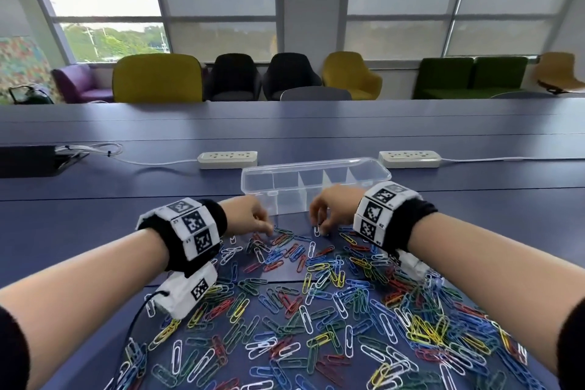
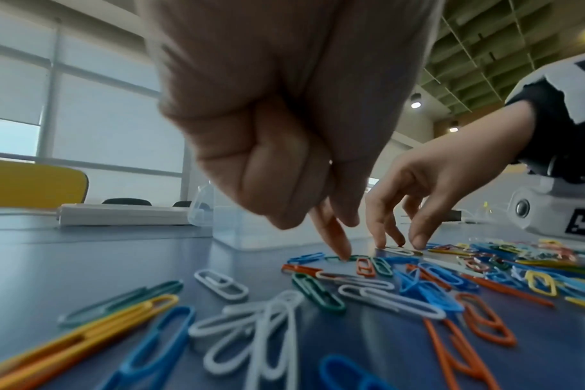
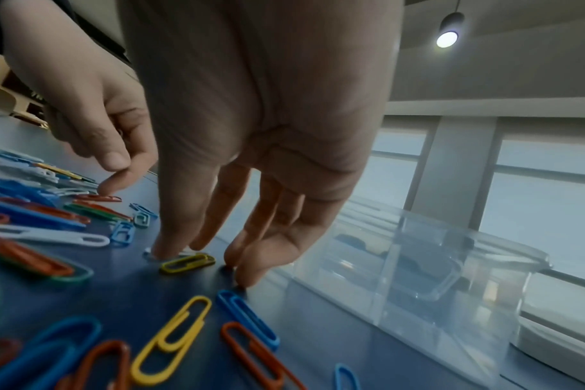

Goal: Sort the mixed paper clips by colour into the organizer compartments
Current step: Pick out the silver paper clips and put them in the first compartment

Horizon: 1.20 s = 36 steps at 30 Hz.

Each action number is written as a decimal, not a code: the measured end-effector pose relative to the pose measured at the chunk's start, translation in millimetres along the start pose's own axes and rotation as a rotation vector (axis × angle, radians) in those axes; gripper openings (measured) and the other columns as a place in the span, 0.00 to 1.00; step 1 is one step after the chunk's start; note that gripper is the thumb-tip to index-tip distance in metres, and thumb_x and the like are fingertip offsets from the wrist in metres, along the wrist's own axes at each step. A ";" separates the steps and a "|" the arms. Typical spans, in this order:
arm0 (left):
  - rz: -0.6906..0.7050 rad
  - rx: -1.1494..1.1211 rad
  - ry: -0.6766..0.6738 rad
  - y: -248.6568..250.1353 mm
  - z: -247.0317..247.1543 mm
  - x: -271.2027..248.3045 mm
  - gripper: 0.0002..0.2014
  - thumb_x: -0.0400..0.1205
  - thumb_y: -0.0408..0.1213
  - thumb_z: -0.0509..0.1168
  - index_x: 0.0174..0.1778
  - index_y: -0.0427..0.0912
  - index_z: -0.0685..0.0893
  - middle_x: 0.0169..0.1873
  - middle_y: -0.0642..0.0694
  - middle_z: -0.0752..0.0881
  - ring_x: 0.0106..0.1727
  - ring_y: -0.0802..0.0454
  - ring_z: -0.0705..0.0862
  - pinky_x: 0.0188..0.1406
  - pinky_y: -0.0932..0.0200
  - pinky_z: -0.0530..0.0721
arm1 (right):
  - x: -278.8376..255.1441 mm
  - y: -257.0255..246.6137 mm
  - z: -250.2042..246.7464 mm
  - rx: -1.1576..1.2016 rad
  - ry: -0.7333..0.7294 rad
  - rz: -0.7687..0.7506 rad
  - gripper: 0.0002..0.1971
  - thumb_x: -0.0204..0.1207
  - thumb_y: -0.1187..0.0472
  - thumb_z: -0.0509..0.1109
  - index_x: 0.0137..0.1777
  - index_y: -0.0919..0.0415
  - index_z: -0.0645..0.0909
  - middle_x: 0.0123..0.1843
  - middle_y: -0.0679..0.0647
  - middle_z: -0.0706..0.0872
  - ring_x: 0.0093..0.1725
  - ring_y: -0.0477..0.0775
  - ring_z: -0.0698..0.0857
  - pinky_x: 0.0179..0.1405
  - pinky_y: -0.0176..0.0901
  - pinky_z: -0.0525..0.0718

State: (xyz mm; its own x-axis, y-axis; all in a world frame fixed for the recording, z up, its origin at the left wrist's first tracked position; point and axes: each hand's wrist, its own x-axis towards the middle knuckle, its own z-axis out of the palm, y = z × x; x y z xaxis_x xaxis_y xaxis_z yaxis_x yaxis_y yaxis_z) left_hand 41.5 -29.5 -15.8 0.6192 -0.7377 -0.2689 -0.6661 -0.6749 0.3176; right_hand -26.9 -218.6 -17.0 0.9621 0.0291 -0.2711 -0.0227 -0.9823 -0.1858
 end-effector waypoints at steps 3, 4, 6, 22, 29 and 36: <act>0.029 0.008 -0.047 -6.0 0.6 1.3 0.12 0.77 0.41 0.71 0.56 0.44 0.86 0.24 0.55 0.73 0.21 0.65 0.69 0.29 0.67 0.69 | 2.6 1.1 0.0 -0.013 -0.021 -0.014 0.08 0.70 0.61 0.77 0.48 0.61 0.85 0.33 0.44 0.81 0.39 0.46 0.79 0.34 0.32 0.72; 0.019 0.017 -0.066 -7.2 1.1 1.4 0.12 0.76 0.41 0.72 0.55 0.45 0.86 0.24 0.55 0.72 0.23 0.64 0.69 0.30 0.65 0.68 | 2.5 1.4 0.6 -0.022 -0.030 -0.012 0.07 0.71 0.61 0.76 0.48 0.60 0.85 0.31 0.42 0.78 0.37 0.46 0.78 0.34 0.30 0.70; 0.008 0.054 -0.079 -6.9 1.9 1.4 0.11 0.75 0.42 0.73 0.53 0.46 0.86 0.26 0.56 0.73 0.27 0.63 0.70 0.28 0.66 0.67 | 2.0 1.1 2.3 -0.048 -0.038 -0.018 0.05 0.73 0.60 0.74 0.47 0.60 0.84 0.31 0.43 0.78 0.38 0.47 0.78 0.32 0.30 0.69; 0.060 0.193 -0.086 -10.3 3.2 -5.0 0.11 0.73 0.45 0.74 0.48 0.45 0.87 0.28 0.59 0.74 0.31 0.62 0.73 0.28 0.70 0.66 | -16.9 -12.8 9.1 -0.136 -0.037 -0.111 0.05 0.76 0.61 0.71 0.42 0.55 0.77 0.41 0.49 0.81 0.43 0.49 0.76 0.42 0.37 0.71; 0.072 0.401 -0.150 -0.5 11.8 -4.8 0.14 0.83 0.44 0.62 0.57 0.39 0.82 0.55 0.43 0.85 0.56 0.47 0.82 0.47 0.63 0.71 | -10.3 -18.2 8.8 -0.042 -0.085 -0.122 0.14 0.71 0.60 0.76 0.56 0.58 0.81 0.48 0.53 0.84 0.45 0.51 0.81 0.44 0.40 0.76; 0.040 0.505 -0.236 5.6 13.6 -9.0 0.13 0.87 0.40 0.52 0.50 0.35 0.76 0.41 0.39 0.76 0.41 0.45 0.72 0.44 0.55 0.72 | -5.3 -18.8 10.6 -0.031 -0.077 -0.135 0.07 0.72 0.60 0.75 0.47 0.61 0.85 0.39 0.50 0.84 0.39 0.48 0.81 0.36 0.32 0.75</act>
State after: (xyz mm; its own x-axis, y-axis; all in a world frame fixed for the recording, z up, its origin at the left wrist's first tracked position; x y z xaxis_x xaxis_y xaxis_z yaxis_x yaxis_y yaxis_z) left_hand 26.5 -26.9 -23.9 0.5185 -0.7073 -0.4805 -0.8393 -0.5284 -0.1278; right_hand -34.5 -198.3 -22.1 0.9322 0.1744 -0.3172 0.1153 -0.9737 -0.1966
